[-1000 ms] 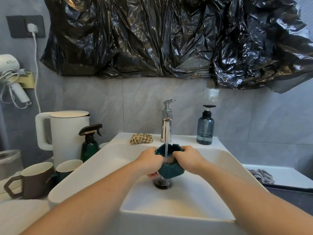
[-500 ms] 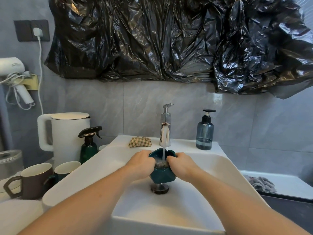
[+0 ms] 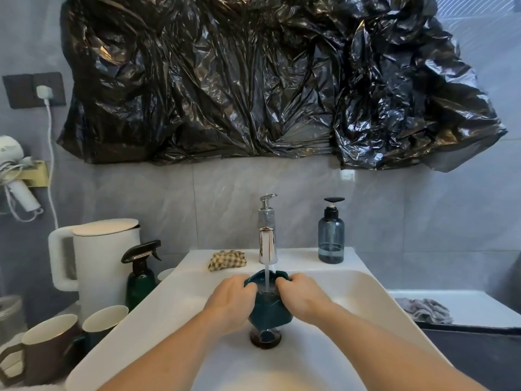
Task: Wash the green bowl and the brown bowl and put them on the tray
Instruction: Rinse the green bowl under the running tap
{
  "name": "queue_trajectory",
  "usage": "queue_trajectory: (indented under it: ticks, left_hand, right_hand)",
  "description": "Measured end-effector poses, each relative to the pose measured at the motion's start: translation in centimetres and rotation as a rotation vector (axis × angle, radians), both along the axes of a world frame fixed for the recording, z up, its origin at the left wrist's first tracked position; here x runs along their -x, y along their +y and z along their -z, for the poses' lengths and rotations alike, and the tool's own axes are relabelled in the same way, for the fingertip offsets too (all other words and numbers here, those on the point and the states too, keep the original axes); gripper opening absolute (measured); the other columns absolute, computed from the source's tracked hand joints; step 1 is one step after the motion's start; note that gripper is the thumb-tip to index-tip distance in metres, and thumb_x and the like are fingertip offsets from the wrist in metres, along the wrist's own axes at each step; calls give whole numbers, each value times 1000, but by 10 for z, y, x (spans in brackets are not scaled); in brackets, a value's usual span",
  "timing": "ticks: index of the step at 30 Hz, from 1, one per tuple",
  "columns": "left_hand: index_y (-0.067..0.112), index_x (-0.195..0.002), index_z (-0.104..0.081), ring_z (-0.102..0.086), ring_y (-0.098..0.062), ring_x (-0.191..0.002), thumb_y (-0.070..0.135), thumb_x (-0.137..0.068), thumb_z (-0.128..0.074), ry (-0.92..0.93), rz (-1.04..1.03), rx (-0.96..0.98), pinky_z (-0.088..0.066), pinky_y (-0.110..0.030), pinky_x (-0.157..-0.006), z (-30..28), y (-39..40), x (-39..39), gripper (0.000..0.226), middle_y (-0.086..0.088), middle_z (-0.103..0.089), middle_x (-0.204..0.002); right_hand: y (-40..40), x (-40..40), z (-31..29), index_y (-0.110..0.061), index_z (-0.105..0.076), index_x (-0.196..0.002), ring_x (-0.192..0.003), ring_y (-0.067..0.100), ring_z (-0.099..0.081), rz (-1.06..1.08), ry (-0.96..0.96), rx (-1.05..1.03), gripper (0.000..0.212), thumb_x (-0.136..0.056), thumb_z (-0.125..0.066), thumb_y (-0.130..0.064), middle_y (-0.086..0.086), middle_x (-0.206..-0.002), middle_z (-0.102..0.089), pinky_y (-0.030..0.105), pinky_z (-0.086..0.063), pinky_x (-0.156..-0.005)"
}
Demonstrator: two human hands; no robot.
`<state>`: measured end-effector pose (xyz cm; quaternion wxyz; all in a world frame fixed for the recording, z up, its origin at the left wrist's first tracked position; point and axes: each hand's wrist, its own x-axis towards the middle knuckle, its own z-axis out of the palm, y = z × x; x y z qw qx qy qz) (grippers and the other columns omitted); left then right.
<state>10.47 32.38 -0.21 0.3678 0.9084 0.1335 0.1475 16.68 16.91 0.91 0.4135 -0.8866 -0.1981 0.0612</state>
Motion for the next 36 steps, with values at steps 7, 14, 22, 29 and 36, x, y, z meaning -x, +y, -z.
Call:
queue_trajectory:
  ticks: [7, 14, 22, 29, 36]
  left_hand:
    - [23, -83, -60, -61, -22, -85, 31, -103, -41, -13, -64, -92, -43, -34, -69, 2, -1, -7, 29, 0, -65, -86]
    - [23, -87, -61, -61, -22, -84, 36, -101, -39, 23, -106, -144, -40, -34, -67, 6, -5, -12, 30, 2, -62, -84]
    - [20, -90, -67, -61, -25, -90, 35, -103, -37, 50, -144, -140, -46, -36, -76, -2, -8, -7, 35, 0, -64, -90]
    - [17, -80, -63, -64, -26, -88, 39, -95, -35, 67, -121, -61, -48, -39, -75, 0, -6, -7, 38, -3, -66, -86]
    - [20, -71, -57, -61, -25, -81, 33, -102, -40, 58, -109, -49, -40, -37, -68, -2, -9, -1, 37, -3, -67, -82]
  right_hand:
    - [-3, -6, 1, -18, -59, -80, -78, 19, -57, 33, 11, -16, 33, -101, -40, -33, 6, -88, -66, 29, -44, -66]
    - [-7, -7, 4, -17, -54, -81, -68, 17, -48, 35, 75, -13, 33, -105, -36, -32, 4, -77, -55, 27, -38, -57]
    - [-9, -10, 8, -16, -58, -81, -65, 17, -49, 11, 123, -67, 36, -103, -37, -34, 5, -75, -58, 26, -36, -56]
    - [-6, -11, 9, -17, -60, -75, -70, 20, -52, 14, 135, -141, 45, -105, -37, -41, 5, -75, -60, 30, -40, -63]
    - [-8, -10, 7, -16, -60, -73, -69, 22, -52, 28, 152, -165, 43, -102, -41, -40, 5, -74, -60, 31, -41, -64]
